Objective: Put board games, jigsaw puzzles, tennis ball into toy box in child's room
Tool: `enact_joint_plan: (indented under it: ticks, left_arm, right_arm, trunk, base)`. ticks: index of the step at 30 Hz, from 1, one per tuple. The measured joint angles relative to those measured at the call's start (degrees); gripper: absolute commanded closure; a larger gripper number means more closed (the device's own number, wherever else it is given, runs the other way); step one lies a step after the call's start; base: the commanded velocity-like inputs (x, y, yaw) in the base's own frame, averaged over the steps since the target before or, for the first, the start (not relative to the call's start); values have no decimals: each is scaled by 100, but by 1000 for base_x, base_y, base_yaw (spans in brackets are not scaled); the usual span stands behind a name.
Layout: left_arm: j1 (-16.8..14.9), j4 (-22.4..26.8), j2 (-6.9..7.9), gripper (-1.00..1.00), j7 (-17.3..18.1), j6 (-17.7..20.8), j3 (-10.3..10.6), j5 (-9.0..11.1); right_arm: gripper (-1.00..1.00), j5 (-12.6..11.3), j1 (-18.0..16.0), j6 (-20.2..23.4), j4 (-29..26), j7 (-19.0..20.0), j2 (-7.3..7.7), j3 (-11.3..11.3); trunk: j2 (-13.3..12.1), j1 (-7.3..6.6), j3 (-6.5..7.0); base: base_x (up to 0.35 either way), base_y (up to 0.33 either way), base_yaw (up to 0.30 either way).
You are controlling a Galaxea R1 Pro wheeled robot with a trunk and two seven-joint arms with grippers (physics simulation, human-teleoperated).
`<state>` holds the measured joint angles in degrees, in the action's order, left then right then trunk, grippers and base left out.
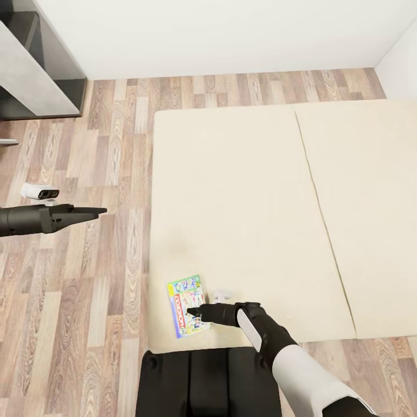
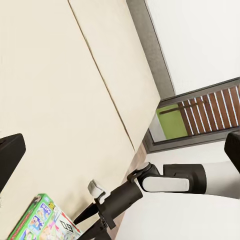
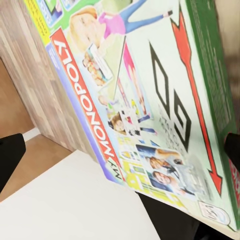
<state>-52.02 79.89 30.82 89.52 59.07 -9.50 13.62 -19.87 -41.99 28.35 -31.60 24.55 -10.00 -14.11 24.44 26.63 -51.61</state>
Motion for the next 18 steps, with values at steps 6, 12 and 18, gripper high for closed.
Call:
enact_joint_plan:
  ticks: [6,12,18]
  left_arm:
    - [0,0,0,-100,0,0,0,2]
    - [0,0,0,-100,0,0,0,2]
    - [0,0,0,-100,0,0,0,2]
  right_arm:
    - [-100,-1,0,-1,0,0,0,-6]
    - [-100,-1,0,-1,0,0,0,-4]
    - [-100,-10,0,-41,0,-1,0,-9]
  trunk:
    - [0,0,0]
    - [0,0,0]
    - [0,0,0]
  base:
    - [0,45,0]
    - [0,78,0]
    - [0,9,0]
